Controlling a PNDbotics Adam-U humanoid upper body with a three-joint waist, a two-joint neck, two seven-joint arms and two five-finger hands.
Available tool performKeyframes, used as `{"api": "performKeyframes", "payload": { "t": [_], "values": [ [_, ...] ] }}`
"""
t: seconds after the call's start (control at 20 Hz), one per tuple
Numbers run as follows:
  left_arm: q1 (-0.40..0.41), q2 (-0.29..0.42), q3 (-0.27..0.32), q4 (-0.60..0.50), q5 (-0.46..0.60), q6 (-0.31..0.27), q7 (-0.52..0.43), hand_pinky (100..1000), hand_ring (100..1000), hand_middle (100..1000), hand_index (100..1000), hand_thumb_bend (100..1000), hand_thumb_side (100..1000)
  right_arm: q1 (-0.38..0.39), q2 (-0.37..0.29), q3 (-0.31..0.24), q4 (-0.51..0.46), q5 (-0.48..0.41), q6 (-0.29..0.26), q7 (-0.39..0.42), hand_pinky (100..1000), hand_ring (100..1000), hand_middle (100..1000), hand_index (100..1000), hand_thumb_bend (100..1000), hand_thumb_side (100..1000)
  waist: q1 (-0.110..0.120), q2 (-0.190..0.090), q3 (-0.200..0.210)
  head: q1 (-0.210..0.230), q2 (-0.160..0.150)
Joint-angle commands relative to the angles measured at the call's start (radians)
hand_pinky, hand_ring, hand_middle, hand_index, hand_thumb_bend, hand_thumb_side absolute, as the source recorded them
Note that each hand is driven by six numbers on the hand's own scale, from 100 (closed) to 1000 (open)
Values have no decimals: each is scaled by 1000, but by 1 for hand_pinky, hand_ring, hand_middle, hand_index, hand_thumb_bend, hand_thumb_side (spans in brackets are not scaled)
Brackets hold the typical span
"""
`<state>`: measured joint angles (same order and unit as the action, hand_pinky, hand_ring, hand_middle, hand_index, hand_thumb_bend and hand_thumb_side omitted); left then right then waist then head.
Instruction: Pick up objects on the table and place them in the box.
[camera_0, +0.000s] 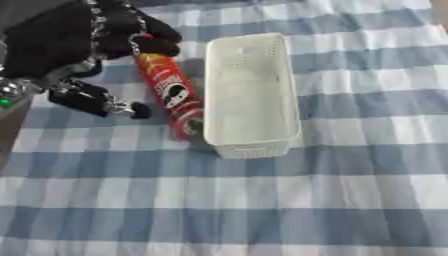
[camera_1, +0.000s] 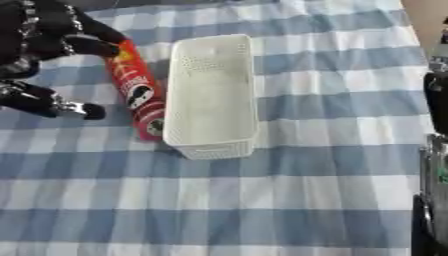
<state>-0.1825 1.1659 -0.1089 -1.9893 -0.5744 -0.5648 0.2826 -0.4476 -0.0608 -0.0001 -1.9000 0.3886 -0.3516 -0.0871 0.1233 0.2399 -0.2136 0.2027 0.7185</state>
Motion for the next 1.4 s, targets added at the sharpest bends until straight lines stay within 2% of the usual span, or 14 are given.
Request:
{"api": "performKeyframes", "payload": {
  "t": [0.05,0.4,0.65,1.05,1.4],
  "values": [
    [-6,45,17,-11,79,2,-59,563,685,758,864,717,100,-16,-16,0,-10,-3,0,3,781,916,940,911,100,559,0,-13,-1,10,-17],
    [-10,47,27,-11,128,24,-119,557,670,747,858,713,100,-20,-22,2,-6,-5,-1,8,781,916,940,910,100,554,8,-10,-10,14,-22],
    [-16,44,43,-11,109,70,-148,555,653,684,819,719,100,-24,-24,3,-4,-4,-3,11,781,916,940,910,100,551,14,-9,-20,15,-27],
    [-31,34,59,-11,80,149,-185,548,646,673,796,716,100,-29,-25,4,-1,-4,-5,13,781,916,934,909,100,548,15,-8,-28,17,-34],
    [-48,21,57,-8,89,196,-214,529,636,668,794,691,100,-32,-22,5,1,-4,-7,16,781,916,933,909,100,545,15,-8,-36,21,-39]
  ]
}}
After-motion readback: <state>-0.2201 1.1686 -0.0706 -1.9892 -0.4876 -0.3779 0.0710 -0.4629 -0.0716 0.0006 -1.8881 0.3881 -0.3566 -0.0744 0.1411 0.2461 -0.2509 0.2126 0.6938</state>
